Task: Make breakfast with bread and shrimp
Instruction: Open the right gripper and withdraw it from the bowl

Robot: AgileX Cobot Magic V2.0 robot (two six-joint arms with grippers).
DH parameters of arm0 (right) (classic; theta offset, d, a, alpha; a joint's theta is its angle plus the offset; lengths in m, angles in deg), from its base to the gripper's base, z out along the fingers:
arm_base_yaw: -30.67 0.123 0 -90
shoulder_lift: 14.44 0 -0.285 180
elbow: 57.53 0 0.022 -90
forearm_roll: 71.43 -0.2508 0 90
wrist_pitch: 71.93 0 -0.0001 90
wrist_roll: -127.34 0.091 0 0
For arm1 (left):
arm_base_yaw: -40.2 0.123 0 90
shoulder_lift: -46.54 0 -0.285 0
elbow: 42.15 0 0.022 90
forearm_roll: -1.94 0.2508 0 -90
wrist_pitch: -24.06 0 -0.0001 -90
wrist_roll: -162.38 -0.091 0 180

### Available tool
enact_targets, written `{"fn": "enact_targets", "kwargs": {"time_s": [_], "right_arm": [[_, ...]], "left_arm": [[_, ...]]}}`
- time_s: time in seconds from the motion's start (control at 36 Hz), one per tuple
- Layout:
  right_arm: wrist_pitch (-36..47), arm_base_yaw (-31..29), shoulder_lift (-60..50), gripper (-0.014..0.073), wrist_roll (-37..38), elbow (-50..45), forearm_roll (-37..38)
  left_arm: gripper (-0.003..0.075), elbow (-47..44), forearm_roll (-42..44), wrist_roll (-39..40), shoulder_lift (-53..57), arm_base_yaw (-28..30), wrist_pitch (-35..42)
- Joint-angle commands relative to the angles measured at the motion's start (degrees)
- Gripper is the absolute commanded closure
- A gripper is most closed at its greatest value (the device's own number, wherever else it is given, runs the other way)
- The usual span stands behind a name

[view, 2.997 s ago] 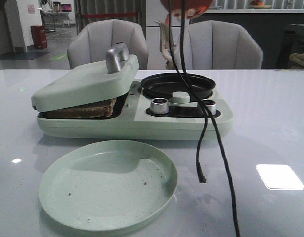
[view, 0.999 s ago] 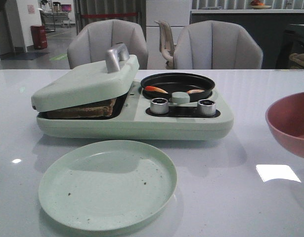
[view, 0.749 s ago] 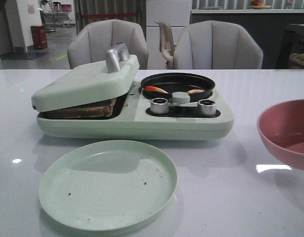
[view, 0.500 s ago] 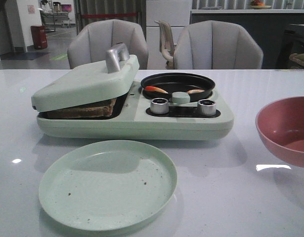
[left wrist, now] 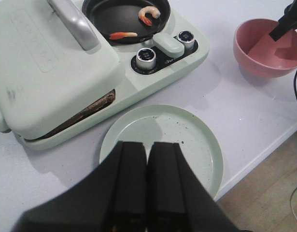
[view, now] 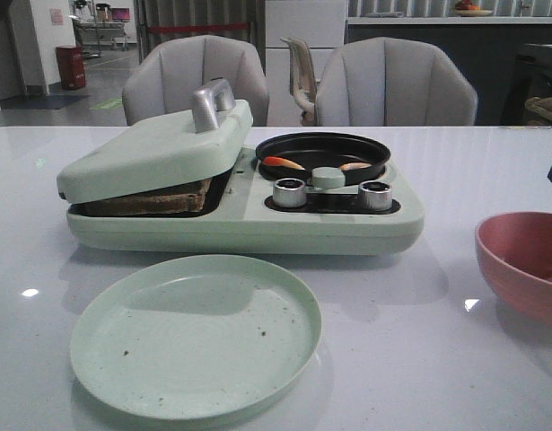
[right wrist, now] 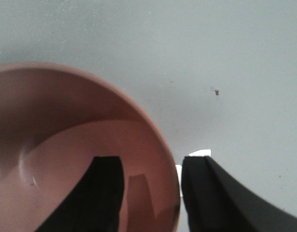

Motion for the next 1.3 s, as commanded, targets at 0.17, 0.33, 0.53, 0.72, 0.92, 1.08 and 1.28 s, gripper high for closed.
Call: {"fn": "enact_targets", "kwargs": {"time_s": [0.17,0.33,0.53,0.72,0.92,1.08,1.28], "right_arm": [[-1.41,-0.15,-6.94,0.012,-0.6,3.89,2.77],[-3.82,2.55,-16.81,0.012,-1.71,3.89,2.82],[-7.92,7.18,-26.6,0.012,-1.88,3.82,3.29],[-16.5,9.03,-39.58,0.012,-1.88,2.97,3.29],[-18.26,9.03,-52.49,0.012,-1.83,-5.15,0.36],[-18.4,9.03,-60.31,0.012,-1.89,-12.15,-5.08],[-18.35,9.03,-62.62,0.0244,-1.89,-16.02,-4.82]], "left_arm": [[0.0619,1.62,-0.63,0.5,0.55,-0.5,4.34],[0.0619,1.62,-0.63,0.5,0.55,-0.5,4.34],[0.0619,1.62,-0.63,0.5,0.55,-0.5,4.34],[0.0619,1.62,-0.63,0.5,0.55,-0.5,4.34],[0.0619,1.62,-0.63,0.5,0.55,-0.5,4.44],[0.0619,1.62,-0.63,0.5,0.55,-0.5,4.44],[0.0619,1.62,-0.63,0.5,0.55,-0.5,4.44]]}}
